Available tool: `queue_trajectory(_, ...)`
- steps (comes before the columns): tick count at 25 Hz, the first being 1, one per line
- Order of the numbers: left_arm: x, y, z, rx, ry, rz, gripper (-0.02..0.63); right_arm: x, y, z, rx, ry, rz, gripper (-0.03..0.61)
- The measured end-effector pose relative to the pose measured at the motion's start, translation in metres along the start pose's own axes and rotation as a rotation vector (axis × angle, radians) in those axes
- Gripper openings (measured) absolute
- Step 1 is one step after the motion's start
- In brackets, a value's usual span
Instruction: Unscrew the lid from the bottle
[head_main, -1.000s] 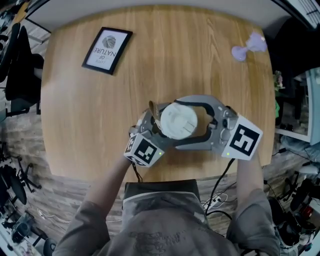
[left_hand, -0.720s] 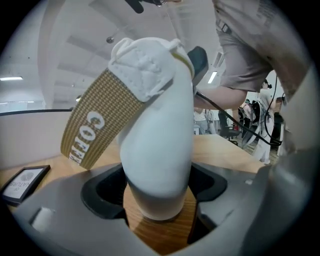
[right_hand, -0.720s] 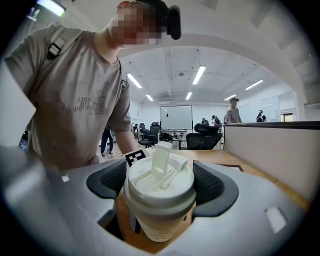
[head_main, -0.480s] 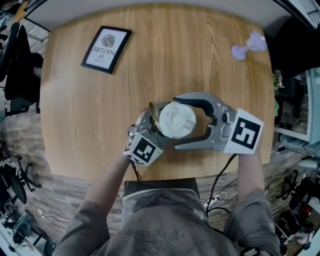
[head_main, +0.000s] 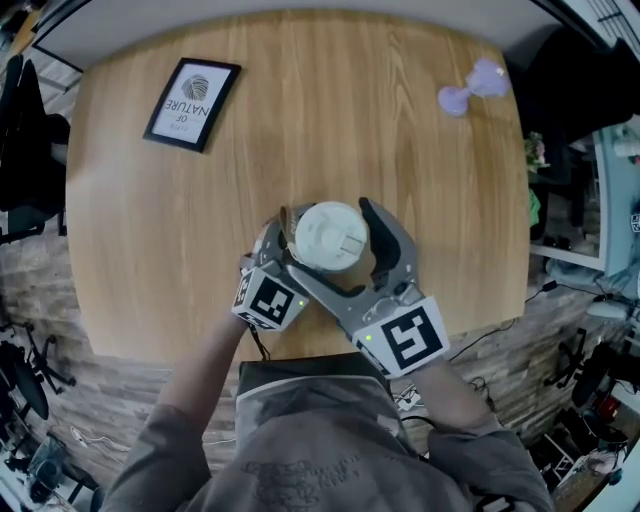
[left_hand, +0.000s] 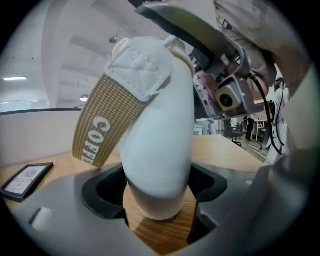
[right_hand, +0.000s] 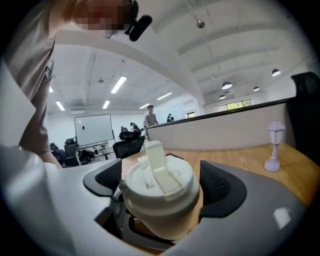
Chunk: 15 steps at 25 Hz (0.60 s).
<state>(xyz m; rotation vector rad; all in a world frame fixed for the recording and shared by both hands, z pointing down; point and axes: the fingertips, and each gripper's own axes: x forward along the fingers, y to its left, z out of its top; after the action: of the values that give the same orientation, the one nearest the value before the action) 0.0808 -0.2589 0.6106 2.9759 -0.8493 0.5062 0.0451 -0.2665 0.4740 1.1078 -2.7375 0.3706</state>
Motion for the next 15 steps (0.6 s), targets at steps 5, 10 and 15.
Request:
queue_trajectory(5,0.0028,-0.0011,0.0012,-0.011,-0.004,0.007,0.368,0.0073,-0.0036,-0.0064,-0.045,0.026,-0.143,0.482)
queue_trajectory(10,0.0026,-0.0002,0.0014,-0.018,-0.009,0.006,0.368,0.0067,-0.0025,-0.0069,-0.053,0.003,-0.106,0.48)
queue_trajectory(15,0.0022,-0.001,0.0017,-0.024,-0.016,-0.012,0.367,0.0051,0.0033,-0.0093,-0.03,0.03,0.129,0.482)
